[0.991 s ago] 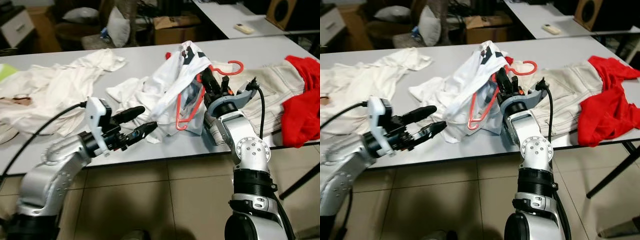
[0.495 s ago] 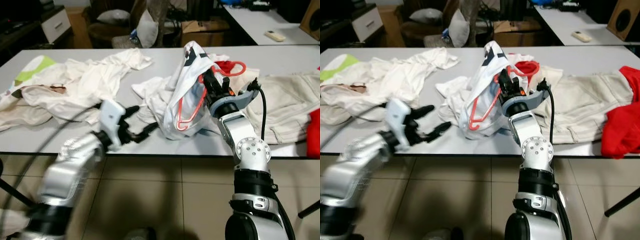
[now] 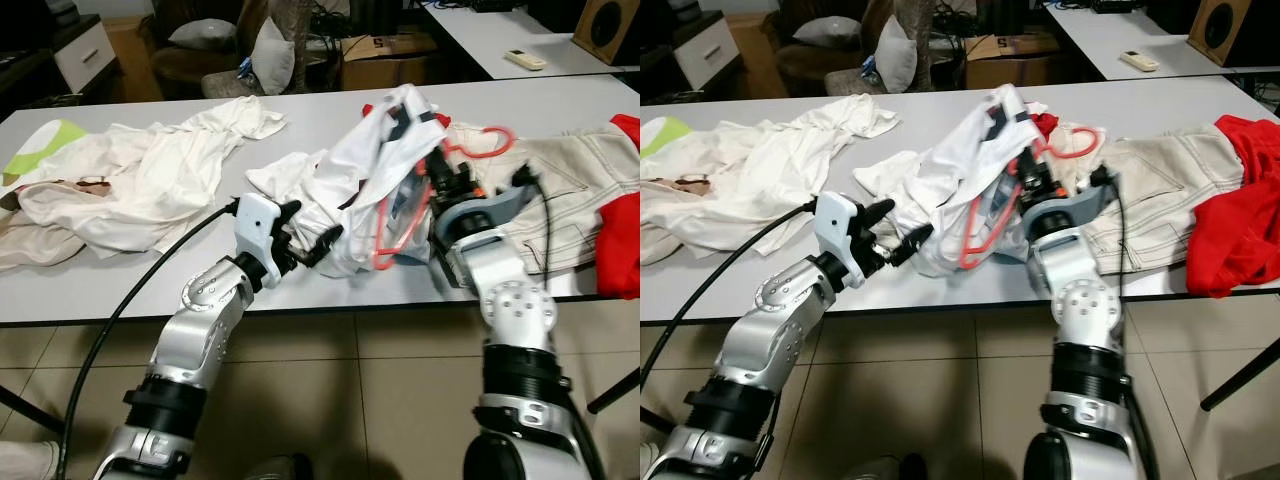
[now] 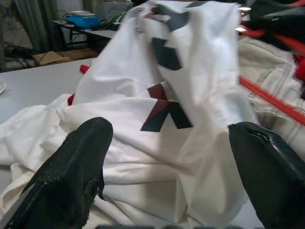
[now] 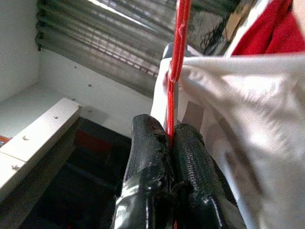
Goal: Hang hanger
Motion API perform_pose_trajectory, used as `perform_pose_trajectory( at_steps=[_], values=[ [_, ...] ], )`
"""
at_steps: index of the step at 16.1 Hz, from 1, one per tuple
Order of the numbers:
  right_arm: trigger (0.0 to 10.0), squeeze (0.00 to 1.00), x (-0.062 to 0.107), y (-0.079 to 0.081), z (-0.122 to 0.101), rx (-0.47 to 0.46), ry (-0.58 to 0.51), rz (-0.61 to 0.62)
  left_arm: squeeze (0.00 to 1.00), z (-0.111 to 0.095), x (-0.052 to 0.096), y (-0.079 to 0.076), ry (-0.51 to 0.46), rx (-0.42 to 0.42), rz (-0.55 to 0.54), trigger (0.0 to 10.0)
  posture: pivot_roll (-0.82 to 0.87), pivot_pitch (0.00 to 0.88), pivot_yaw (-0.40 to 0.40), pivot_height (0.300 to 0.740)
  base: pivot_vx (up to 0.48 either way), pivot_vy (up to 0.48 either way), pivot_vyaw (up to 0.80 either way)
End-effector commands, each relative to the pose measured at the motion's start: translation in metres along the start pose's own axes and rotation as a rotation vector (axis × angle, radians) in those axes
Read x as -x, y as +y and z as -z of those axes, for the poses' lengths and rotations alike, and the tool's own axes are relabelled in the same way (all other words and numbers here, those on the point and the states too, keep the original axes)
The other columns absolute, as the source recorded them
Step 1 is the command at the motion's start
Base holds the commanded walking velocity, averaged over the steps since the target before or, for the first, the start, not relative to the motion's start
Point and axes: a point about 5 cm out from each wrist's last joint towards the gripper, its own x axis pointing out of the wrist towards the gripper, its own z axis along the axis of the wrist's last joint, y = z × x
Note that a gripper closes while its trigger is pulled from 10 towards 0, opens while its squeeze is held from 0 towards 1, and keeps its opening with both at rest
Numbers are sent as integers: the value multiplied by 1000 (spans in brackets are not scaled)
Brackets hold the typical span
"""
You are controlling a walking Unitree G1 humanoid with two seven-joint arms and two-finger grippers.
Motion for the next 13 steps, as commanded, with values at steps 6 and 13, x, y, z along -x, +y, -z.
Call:
perform_pose_trajectory(
  at_steps=[6, 13],
  values=[
    [10000, 0, 2, 3, 1, 17, -7, 2, 0, 2, -4, -21, -39, 119, 185, 10000, -100, 0, 138, 740, 0, 0, 0],
    [10000, 0, 4, 2, 4, -13, -10, 8, 0, 21, -5, -15, 82, -8, 172, 0, -112, 0, 153, 740, 0, 0, 0]
  ],
)
